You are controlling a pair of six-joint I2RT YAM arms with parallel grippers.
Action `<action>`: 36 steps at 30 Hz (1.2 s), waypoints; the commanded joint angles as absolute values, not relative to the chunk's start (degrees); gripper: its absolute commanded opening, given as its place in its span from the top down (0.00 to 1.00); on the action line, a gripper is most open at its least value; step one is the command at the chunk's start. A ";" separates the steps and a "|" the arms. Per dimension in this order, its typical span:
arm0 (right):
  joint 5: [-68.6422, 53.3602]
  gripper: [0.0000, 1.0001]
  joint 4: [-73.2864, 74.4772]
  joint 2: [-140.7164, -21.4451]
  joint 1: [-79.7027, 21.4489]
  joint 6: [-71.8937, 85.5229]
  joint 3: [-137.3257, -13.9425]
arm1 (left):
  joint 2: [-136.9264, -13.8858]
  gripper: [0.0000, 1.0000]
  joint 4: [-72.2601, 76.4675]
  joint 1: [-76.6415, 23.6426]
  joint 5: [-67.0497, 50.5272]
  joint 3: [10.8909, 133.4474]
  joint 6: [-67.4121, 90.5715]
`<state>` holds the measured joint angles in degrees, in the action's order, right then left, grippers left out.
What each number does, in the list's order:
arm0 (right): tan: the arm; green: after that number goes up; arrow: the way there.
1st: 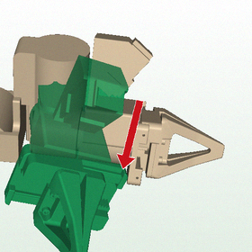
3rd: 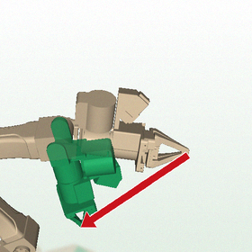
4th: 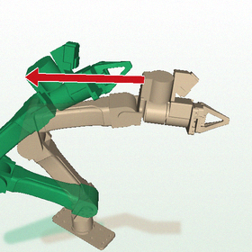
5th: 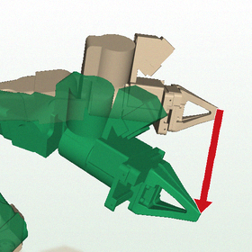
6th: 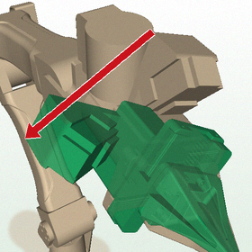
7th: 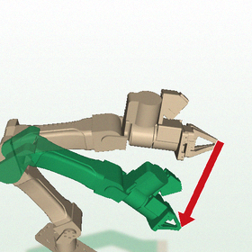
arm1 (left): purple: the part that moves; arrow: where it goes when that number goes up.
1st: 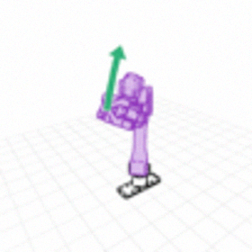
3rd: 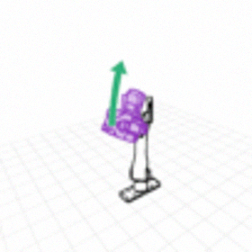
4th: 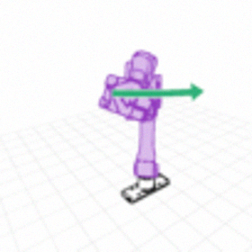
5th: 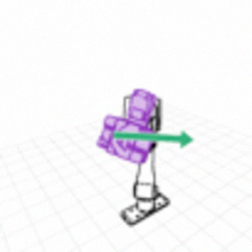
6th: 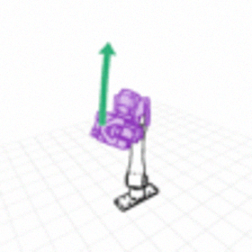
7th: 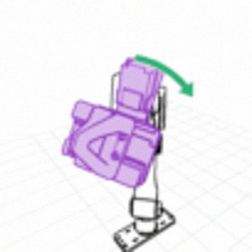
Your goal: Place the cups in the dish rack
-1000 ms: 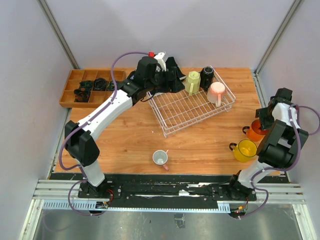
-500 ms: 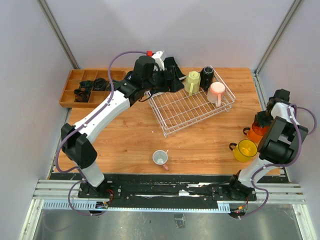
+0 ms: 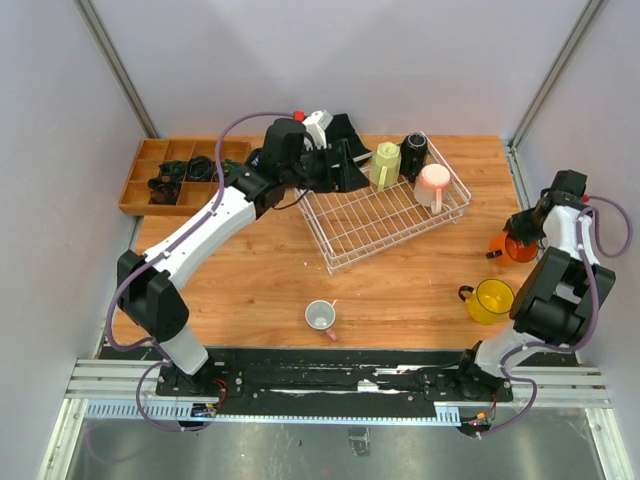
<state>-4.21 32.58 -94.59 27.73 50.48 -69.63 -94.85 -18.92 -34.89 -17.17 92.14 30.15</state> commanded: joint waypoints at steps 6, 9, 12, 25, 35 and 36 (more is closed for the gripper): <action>-30.92 0.99 11.28 -77.48 26.22 48.08 -66.52 | -87.35 0.16 -3.34 -34.68 -33.95 80.80 44.44; -36.66 0.99 2.55 -74.17 25.05 51.26 -65.32 | -86.57 0.15 2.47 -34.67 -37.42 79.22 48.22; -39.32 0.99 -2.26 -71.69 22.87 51.84 -67.18 | -86.82 0.14 7.89 -34.63 -40.03 78.81 52.48; -41.48 0.99 -25.65 -67.95 8.33 68.29 -71.78 | -95.41 0.12 30.53 -34.46 -47.83 77.78 60.54; -43.94 0.99 -31.96 -67.26 3.72 81.20 -72.03 | -101.97 0.11 36.97 -34.28 -53.76 84.82 59.60; -44.13 0.99 -32.23 -67.11 3.50 81.60 -71.81 | -102.48 0.11 38.05 -34.29 -53.98 85.46 60.84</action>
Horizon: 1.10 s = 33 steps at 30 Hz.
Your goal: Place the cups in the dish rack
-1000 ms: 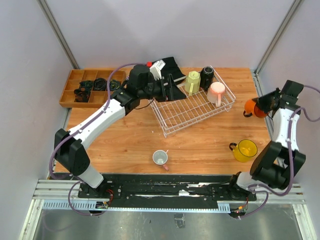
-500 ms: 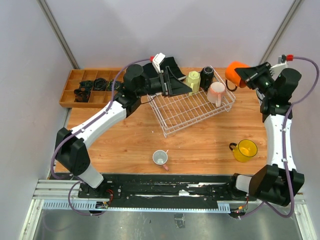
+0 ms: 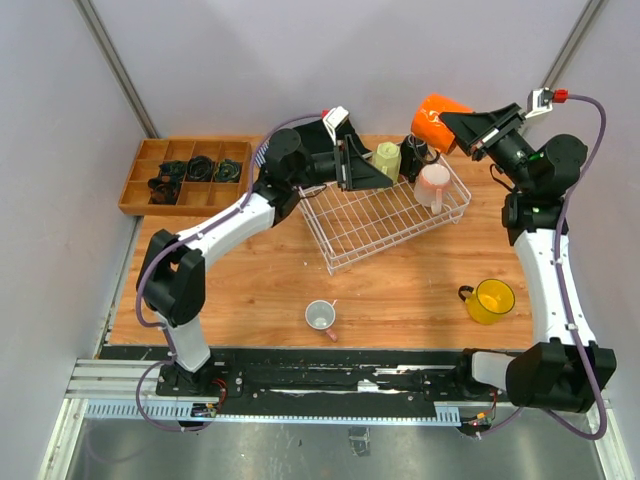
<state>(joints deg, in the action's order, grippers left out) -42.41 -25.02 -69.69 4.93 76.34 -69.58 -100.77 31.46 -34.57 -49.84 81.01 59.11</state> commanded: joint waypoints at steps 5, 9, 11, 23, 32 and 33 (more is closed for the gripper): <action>-43.57 0.99 -32.18 -66.03 1.66 81.26 -70.74 | -105.44 0.11 43.09 -34.32 -54.57 89.21 65.93; -42.38 0.99 -32.21 -66.15 -0.97 80.05 -70.82 | -108.22 0.11 45.81 -34.33 -54.12 91.87 69.46; -42.06 0.99 -31.79 -66.58 -2.47 78.99 -71.44 | -109.26 0.11 45.98 -34.41 -53.78 93.28 70.39; -39.81 0.99 -29.68 -69.10 -9.75 68.15 -71.59 | -111.36 0.08 51.85 -35.23 -52.93 95.53 79.03; -38.04 0.99 -29.29 -69.58 -10.26 60.06 -71.24 | -109.50 0.17 52.87 -35.51 -52.97 93.31 80.63; -37.62 0.99 -29.25 -69.43 -10.27 59.38 -71.05 | -109.29 0.18 53.06 -35.53 -52.84 92.93 80.64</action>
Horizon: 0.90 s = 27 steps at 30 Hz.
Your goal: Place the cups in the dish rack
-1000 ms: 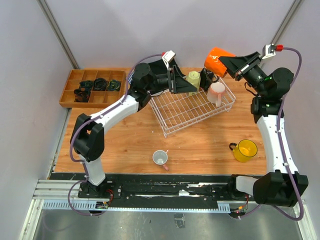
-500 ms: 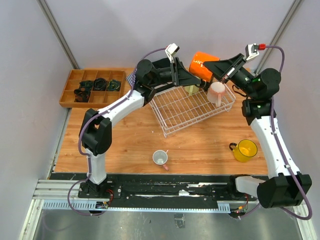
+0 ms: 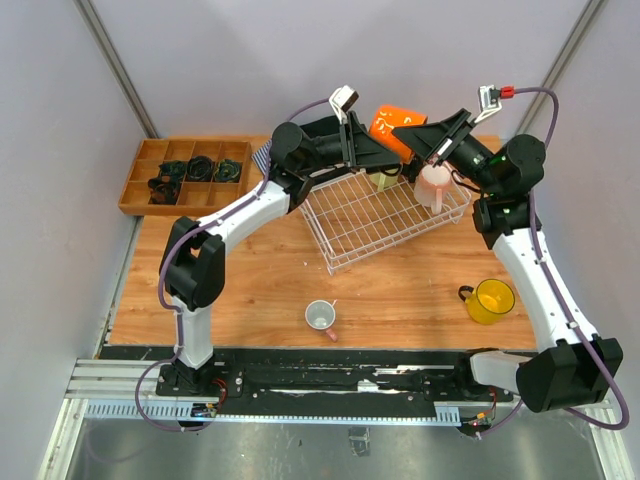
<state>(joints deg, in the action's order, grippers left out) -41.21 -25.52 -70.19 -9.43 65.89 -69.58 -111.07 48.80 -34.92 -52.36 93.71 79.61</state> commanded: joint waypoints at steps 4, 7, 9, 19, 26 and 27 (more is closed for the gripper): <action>-36.13 0.99 -31.50 -69.49 -10.27 58.78 -69.20 | -108.42 0.20 54.17 -35.51 -51.81 91.77 81.14; -35.18 0.99 -33.42 -69.77 -10.24 58.73 -67.84 | -108.45 0.21 55.28 -35.51 -51.24 91.75 81.86; -33.80 0.99 -34.54 -69.81 -10.24 58.86 -66.86 | -108.70 0.22 57.05 -35.51 -50.48 91.88 82.73; -32.09 0.99 -38.54 -71.67 -11.64 61.28 -64.46 | -111.50 0.28 59.98 -35.66 -48.93 94.45 85.20; -31.28 0.99 -37.58 -71.28 -12.33 60.86 -63.03 | -112.86 0.28 59.20 -35.51 -47.64 95.94 83.84; -31.00 0.99 -37.24 -71.04 -12.31 60.56 -62.78 | -113.01 0.30 59.23 -35.51 -47.42 96.24 83.85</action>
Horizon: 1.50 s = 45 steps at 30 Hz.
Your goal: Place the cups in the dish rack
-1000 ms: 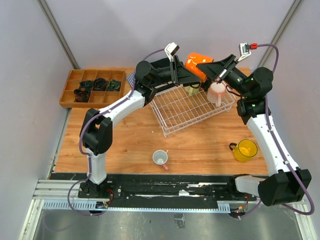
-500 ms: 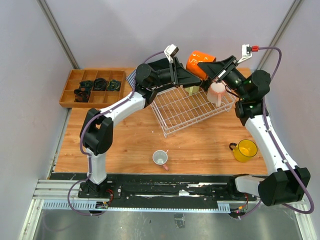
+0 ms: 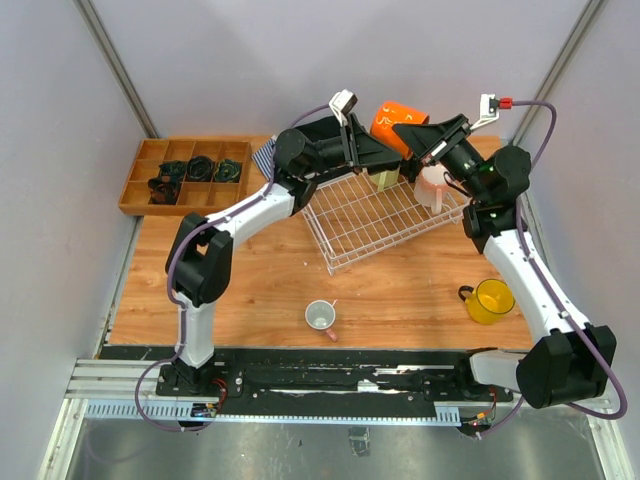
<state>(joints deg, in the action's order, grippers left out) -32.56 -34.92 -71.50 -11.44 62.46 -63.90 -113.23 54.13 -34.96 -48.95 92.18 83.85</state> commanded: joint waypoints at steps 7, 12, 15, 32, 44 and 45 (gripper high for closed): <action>-30.34 0.99 -34.90 -69.91 -11.80 58.71 -62.47 | -112.70 0.58 59.38 -35.20 -46.38 96.24 83.27; -30.75 0.99 -34.71 -70.03 -11.82 58.81 -62.22 | -112.68 0.74 59.59 -35.16 -46.23 95.81 83.32; -30.90 0.99 -34.19 -69.91 -11.84 58.56 -61.75 | -112.59 0.90 59.43 -35.16 -46.42 95.35 82.91; -30.60 0.42 -26.25 -67.02 -7.93 53.97 -61.20 | -109.65 0.99 47.43 -34.28 -45.24 88.51 69.33; -27.72 0.30 -7.25 -61.58 3.23 41.28 -61.56 | -111.06 0.99 6.04 -34.67 -33.55 96.99 38.57; -26.50 0.27 -4.84 -61.55 3.59 39.57 -62.48 | -111.50 0.99 2.68 -34.71 -31.24 98.04 37.09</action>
<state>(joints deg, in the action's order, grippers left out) -29.89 -15.49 -63.11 1.26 49.15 -59.64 -112.88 17.50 -34.59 -39.57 91.09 51.20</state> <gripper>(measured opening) 0.692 0.217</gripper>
